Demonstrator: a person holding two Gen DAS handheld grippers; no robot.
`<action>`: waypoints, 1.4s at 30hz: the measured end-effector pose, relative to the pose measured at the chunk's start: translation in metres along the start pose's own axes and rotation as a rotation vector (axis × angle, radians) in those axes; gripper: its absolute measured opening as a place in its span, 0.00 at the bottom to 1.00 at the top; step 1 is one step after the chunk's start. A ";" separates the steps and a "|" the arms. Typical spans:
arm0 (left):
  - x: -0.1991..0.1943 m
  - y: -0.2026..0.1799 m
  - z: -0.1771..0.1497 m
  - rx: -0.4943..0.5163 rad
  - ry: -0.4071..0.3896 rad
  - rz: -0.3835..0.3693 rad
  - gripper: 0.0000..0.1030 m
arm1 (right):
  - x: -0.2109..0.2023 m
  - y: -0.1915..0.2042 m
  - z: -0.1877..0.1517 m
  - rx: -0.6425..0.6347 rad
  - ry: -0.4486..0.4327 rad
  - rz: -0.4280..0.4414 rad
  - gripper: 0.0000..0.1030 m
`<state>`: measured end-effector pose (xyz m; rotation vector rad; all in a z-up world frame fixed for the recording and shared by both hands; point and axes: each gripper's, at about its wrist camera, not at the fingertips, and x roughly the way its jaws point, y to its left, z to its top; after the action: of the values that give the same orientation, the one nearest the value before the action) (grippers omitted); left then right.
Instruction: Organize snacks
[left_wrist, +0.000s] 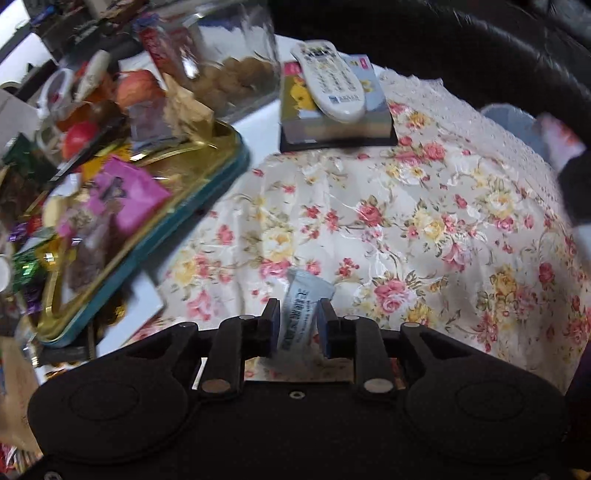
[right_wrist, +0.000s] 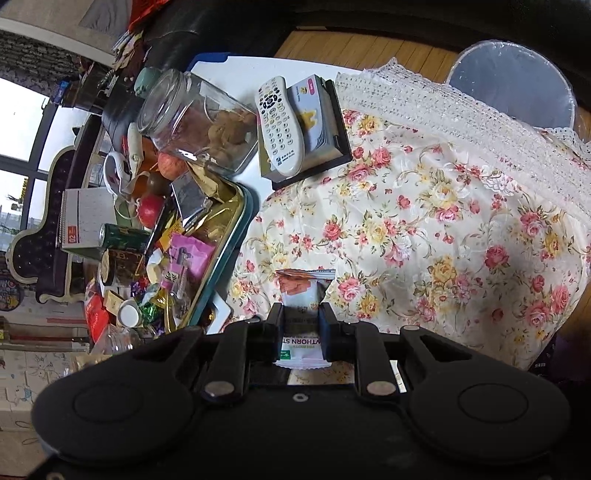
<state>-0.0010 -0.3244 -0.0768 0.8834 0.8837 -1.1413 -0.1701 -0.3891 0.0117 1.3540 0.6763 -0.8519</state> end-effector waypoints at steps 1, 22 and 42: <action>0.005 0.000 0.000 -0.001 0.009 0.003 0.32 | -0.001 0.000 0.001 0.004 0.000 0.006 0.21; 0.008 0.064 -0.020 -0.580 0.213 -0.062 0.26 | 0.002 0.006 -0.003 -0.024 -0.006 -0.007 0.21; -0.165 0.161 -0.175 -0.899 0.144 0.299 0.26 | 0.046 0.081 -0.097 -0.354 0.107 -0.037 0.21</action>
<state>0.1037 -0.0747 0.0253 0.3245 1.1895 -0.3359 -0.0712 -0.2980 0.0065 1.0742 0.8921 -0.6545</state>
